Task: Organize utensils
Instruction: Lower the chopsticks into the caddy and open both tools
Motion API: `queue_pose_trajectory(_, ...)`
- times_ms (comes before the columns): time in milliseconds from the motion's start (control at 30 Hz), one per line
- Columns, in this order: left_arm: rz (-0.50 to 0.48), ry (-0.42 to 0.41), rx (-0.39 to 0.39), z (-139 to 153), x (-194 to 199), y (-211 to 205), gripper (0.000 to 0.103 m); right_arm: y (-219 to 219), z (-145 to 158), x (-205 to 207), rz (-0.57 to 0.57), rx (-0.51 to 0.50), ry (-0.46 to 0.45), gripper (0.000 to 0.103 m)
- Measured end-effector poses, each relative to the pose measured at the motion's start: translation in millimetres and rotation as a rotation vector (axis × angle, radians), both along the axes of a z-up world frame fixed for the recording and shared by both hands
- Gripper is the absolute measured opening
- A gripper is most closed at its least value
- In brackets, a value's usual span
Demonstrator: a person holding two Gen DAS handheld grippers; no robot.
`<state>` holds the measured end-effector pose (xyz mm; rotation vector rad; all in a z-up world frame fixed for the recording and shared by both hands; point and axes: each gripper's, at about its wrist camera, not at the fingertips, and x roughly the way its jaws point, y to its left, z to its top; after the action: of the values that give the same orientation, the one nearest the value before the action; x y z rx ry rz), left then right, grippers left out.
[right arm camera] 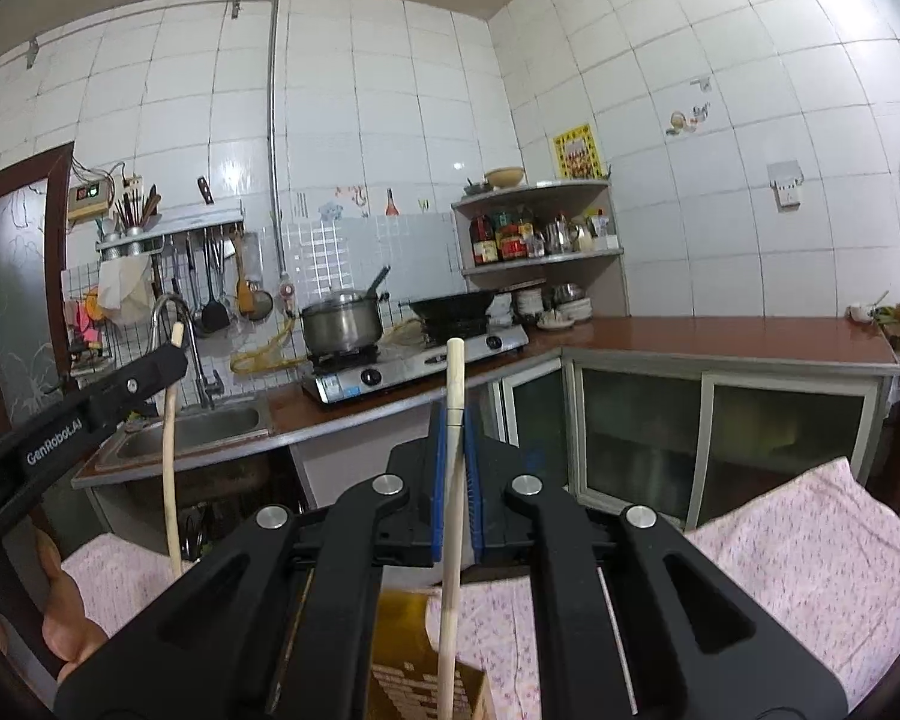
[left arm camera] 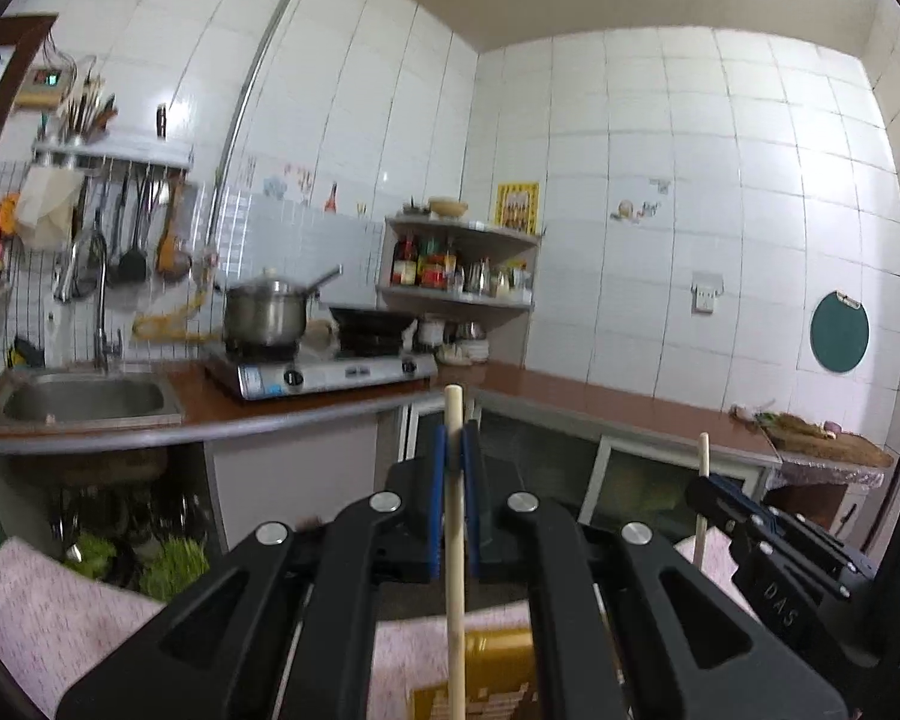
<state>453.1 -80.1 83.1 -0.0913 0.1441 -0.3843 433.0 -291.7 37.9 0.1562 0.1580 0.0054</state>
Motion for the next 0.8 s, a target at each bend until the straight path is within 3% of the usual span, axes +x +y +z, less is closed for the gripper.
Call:
queue_pose_trajectory(200,-0.002,0.094,0.046,-34.5,-0.9,-0.9,0.006,6.2,-17.7,-4.9,0.004,-0.019,0.048,0.007)
queue_pose_trajectory(400,0.000,0.156,0.048,-47.3,-1.9,4.5,0.007,2.0,-19.4,-8.4,0.047,0.002,0.088,0.008)
queue_pose_trajectory(433,-0.005,0.172,0.043,-46.9,-1.3,6.0,0.007,1.4,-18.6,-9.3,0.057,0.004,0.093,0.009)
queue_pose_trajectory(533,-0.012,0.200,0.040,-42.2,-4.4,10.9,0.008,1.7,-13.5,-15.4,0.070,0.001,0.094,0.026)
queue_pose_trajectory(633,-0.014,0.220,0.045,-35.2,-14.4,15.5,0.009,2.1,-3.6,-26.5,0.077,-0.016,0.093,0.028)
queue_pose_trajectory(667,-0.012,0.226,0.052,-33.0,-19.9,17.5,0.016,1.5,-0.5,-30.2,0.078,-0.019,0.097,0.028)
queue_pose_trajectory(700,-0.004,0.223,0.058,-30.5,-26.2,20.2,0.037,0.5,2.7,-35.3,0.079,-0.023,0.105,0.028)
queue_pose_trajectory(767,0.039,0.204,0.063,-26.4,-42.4,27.0,0.064,-3.1,6.6,-46.9,0.079,-0.024,0.114,0.029)
queue_pose_trajectory(800,0.048,0.197,0.065,-25.4,-49.7,29.4,0.065,-5.4,8.1,-54.0,0.077,-0.023,0.120,0.030)
